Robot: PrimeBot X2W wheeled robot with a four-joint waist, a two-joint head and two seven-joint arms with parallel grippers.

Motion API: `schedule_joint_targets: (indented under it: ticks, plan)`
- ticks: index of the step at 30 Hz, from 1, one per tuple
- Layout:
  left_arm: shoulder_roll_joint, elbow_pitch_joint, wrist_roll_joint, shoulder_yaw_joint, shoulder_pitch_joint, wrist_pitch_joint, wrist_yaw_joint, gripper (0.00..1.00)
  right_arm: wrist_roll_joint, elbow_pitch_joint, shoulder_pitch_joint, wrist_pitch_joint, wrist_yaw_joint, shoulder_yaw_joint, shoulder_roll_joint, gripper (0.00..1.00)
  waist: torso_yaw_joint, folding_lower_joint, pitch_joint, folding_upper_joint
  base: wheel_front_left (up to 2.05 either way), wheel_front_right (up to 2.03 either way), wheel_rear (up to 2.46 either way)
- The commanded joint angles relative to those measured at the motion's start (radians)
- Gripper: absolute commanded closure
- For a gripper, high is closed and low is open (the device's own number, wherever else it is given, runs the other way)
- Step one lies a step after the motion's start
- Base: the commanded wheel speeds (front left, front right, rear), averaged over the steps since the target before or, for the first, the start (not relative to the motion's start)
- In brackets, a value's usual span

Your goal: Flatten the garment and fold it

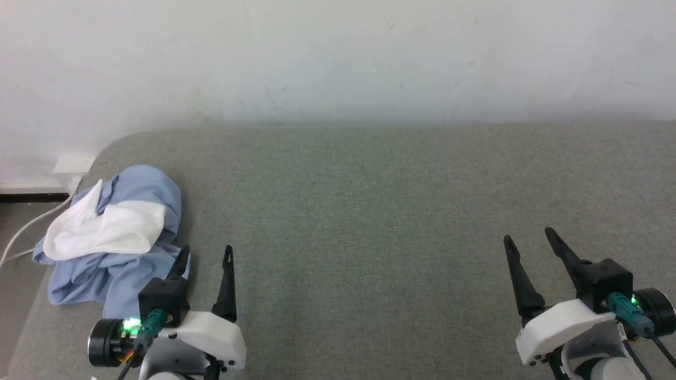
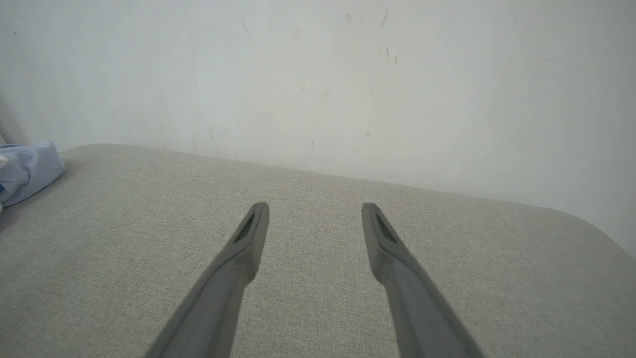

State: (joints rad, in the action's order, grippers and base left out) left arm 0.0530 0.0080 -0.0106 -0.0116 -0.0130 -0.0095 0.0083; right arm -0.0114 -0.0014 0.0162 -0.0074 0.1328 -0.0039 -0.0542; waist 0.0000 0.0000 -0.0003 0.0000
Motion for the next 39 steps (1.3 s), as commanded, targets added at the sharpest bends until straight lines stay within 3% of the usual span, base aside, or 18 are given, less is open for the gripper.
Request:
schedule_joint_targets:
  ticks: [1, 17, 39]
  plan:
    - [0.000, 0.002, -0.011, -0.005, 0.005, -0.008, -0.003, 0.00, -0.011, -0.001, 0.004, -0.010, 0.000, -0.005, 0.000, 0.00, 0.001, 0.0000, 0.000, 0.0000, 0.00, 0.00, 0.00]
    - [-0.001, 0.002, -0.042, -0.008, 0.012, -0.041, -0.004, 0.00, -0.032, -0.029, 0.021, -0.044, 0.000, -0.018, 0.001, 0.00, 0.053, 0.0000, -0.004, 0.0000, 0.00, 0.00, 0.00]
    - [-0.001, 0.003, -0.102, 0.016, 0.018, -0.085, 0.001, 0.00, -0.027, -0.072, 0.028, -0.071, -0.001, -0.011, 0.002, 0.00, 0.238, 0.0000, 0.014, 0.0000, 0.00, 0.00, 0.00]
